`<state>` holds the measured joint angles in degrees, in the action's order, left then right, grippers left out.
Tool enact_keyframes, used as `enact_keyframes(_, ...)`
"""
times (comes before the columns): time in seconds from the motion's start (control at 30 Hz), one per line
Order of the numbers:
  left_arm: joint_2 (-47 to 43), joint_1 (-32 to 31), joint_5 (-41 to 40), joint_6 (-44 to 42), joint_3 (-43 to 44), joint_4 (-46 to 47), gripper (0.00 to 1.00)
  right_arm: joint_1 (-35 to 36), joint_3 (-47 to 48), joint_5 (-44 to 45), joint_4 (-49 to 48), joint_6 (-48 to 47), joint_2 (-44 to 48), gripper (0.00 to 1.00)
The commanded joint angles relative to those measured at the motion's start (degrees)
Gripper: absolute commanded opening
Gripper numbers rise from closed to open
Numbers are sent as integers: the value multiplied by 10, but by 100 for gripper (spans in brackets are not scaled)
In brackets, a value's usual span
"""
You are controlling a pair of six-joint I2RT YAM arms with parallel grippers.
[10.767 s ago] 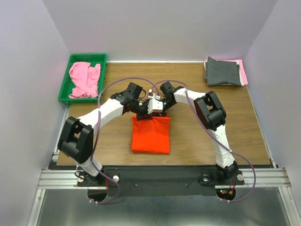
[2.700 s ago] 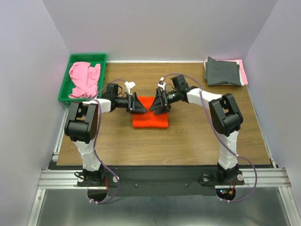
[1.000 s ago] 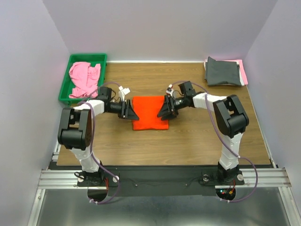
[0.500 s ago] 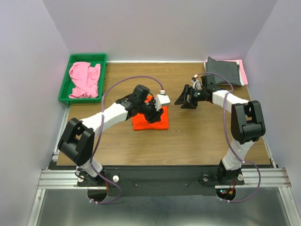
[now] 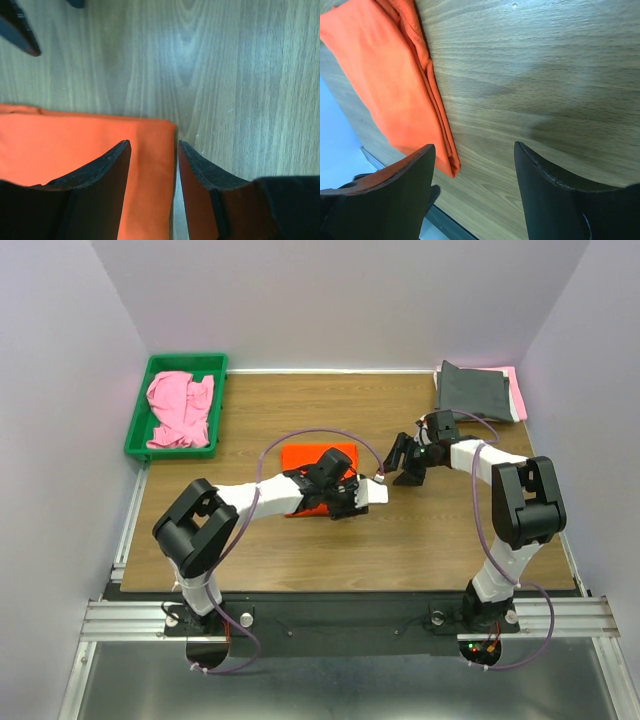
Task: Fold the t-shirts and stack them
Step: Neatly place the folded tshirt to the corner
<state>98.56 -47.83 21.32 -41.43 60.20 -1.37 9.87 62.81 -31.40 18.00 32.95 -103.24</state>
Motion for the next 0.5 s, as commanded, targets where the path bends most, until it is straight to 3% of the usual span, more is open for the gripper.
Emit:
enact_keyframes(0.0, 9, -9, 3, -32, 12, 21, 55, -2, 6, 15, -5, 16, 11, 70)
enact_keyframes(0.23, 46, -15, 6, -48, 17, 15, 53, -8, 9, 3, -8, 33, -1, 70)
enact_keyframes(0.33, 58, -15, 12, -44, 22, 17, 45, -9, 5, 0, -11, 45, -6, 70)
enact_keyframes(0.37, 61, -15, 13, -43, 27, 15, 42, -9, 5, -2, -16, 48, -6, 70)
enact_keyframes(0.4, 64, -15, 12, -38, 30, 15, 28, -9, 4, -8, -20, 53, -9, 70)
enact_keyframes(0.47, 65, -13, 9, -34, 34, 15, 17, -9, 3, -17, -38, 59, -20, 70)
